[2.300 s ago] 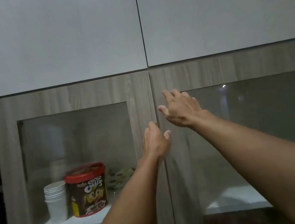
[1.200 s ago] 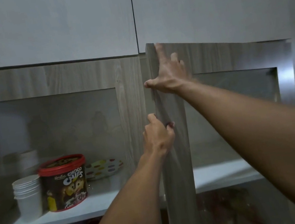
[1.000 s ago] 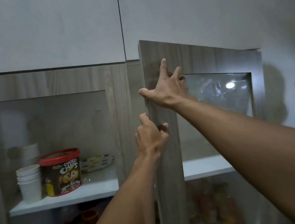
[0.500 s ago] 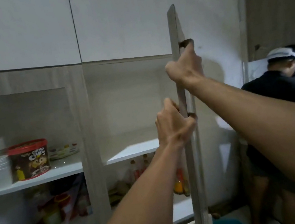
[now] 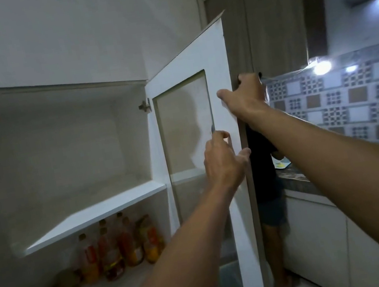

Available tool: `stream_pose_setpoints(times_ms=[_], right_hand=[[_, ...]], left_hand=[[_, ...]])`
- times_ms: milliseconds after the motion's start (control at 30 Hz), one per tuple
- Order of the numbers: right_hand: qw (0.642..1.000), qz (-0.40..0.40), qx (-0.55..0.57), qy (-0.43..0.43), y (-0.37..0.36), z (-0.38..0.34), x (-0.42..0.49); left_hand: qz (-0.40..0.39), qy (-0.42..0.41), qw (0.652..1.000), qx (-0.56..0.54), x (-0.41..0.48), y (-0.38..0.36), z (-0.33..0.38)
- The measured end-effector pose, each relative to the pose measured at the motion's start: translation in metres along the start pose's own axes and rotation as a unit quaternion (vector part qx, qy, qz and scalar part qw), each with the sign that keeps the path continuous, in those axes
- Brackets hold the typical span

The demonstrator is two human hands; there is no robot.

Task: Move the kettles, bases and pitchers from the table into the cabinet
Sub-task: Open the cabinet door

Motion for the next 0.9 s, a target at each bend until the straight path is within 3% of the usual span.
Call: stream_pose_setpoints(times_ms=[167, 367, 733, 833, 900], right_hand=[[0.999, 0.008, -0.008, -0.035, 0.03, 0.055, 0.057], [0.995, -0.05, 0.003, -0.082, 0.048, 0.115, 0.11], [0.994, -0.059, -0.01, -0.09, 0.052, 0.181, 0.167], [0.993, -0.028, -0.017, -0.11, 0.049, 0.181, 0.169], [0.992, 0.06, -0.067, -0.086, 0.055, 0.166, 0.163]], left_hand=[[-0.07, -0.046, 0.996, 0.032, 0.015, -0.071, 0.008], [-0.149, -0.073, 0.982, 0.089, 0.043, -0.15, 0.02], [-0.201, -0.065, 0.97, 0.12, 0.082, -0.236, 0.008], [-0.208, -0.067, 0.967, 0.129, 0.088, -0.24, -0.002], [-0.214, -0.068, 0.966, 0.128, 0.09, -0.236, -0.007]])
Point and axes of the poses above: each hand's wrist, its own x-axis towards the middle knuckle, its own y-axis out of the back of the hand, z = x × y, the point moved 8 cm from there along x, towards the middle knuckle, and after that the axes turned 3 degrees about x, right-handed, at the moved point
